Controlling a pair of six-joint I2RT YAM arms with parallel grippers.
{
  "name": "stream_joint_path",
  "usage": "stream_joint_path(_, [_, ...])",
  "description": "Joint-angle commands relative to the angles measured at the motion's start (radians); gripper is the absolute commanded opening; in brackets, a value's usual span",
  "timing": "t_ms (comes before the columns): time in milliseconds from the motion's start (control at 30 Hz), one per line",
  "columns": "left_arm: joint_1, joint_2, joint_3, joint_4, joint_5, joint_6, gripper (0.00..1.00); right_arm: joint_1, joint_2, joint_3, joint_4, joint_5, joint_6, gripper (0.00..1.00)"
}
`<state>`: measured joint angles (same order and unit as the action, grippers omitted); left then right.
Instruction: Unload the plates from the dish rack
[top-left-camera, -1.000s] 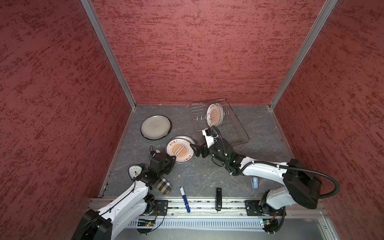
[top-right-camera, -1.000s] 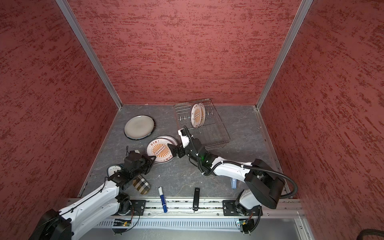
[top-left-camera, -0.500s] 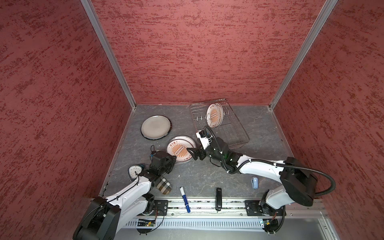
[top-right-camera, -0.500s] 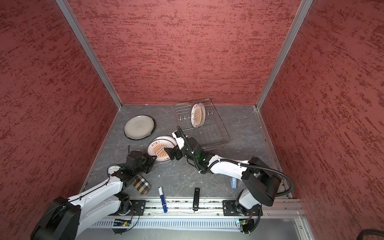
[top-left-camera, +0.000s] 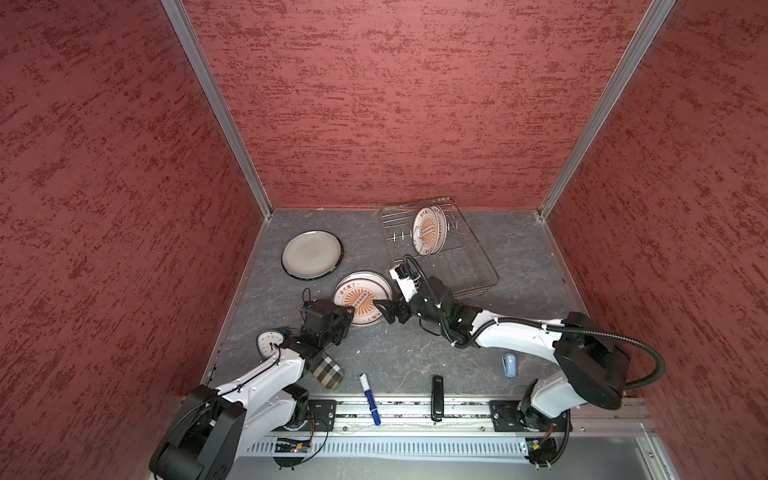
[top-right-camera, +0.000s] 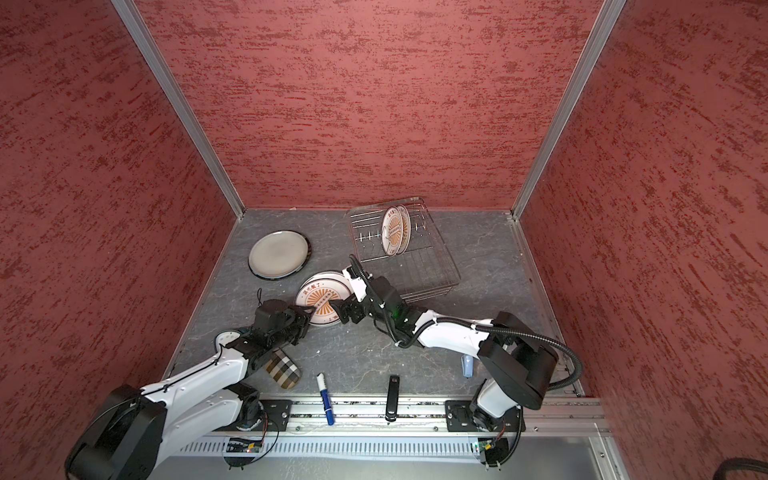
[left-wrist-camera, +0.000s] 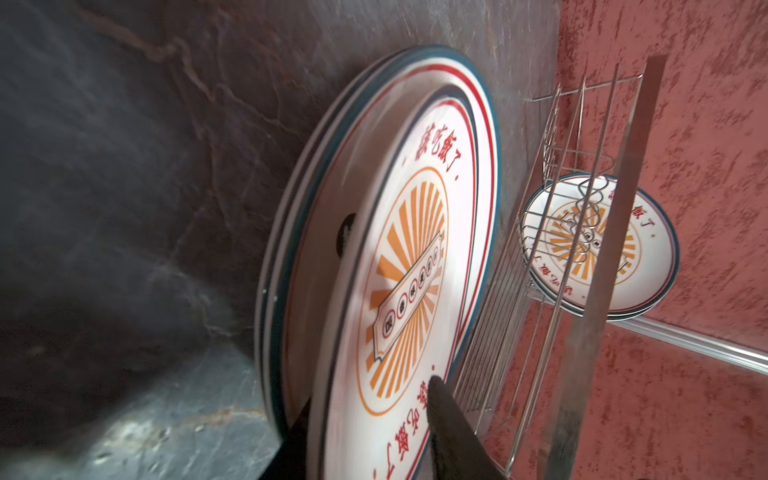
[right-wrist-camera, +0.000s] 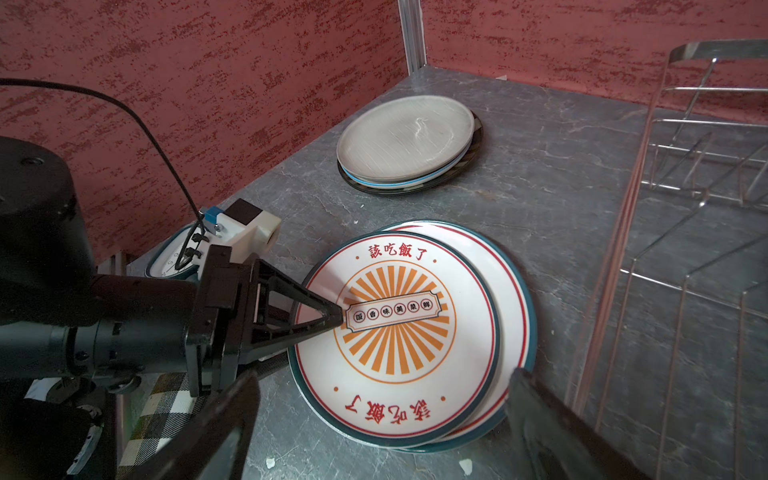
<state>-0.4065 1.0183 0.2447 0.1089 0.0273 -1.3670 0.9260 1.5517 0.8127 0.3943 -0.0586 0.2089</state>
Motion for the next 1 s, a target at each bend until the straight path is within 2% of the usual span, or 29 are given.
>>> stream_joint_path(0, [-0.016,-0.009,0.063,-0.07,-0.097,0.031,0.49,0.008,0.002,0.036,0.003,0.02,-0.019,0.94])
stream_joint_path(333, [-0.011,0.005,0.062,-0.078,-0.138,0.022,0.52,0.01,0.005,0.034,0.003,0.036,-0.021,0.93])
stream_joint_path(467, [-0.02,0.006,0.062,-0.094,-0.226,-0.006,0.53,0.011,0.005,0.036,0.002,0.039,-0.023,0.93])
stream_joint_path(733, [-0.035,0.019,0.083,-0.123,-0.277,-0.009,0.53,0.011,0.007,0.049,-0.005,0.047,-0.03,0.93])
stream_joint_path(967, [-0.044,0.034,0.096,-0.121,-0.274,0.0,0.53,0.011,0.023,0.065,-0.018,0.052,-0.034,0.93])
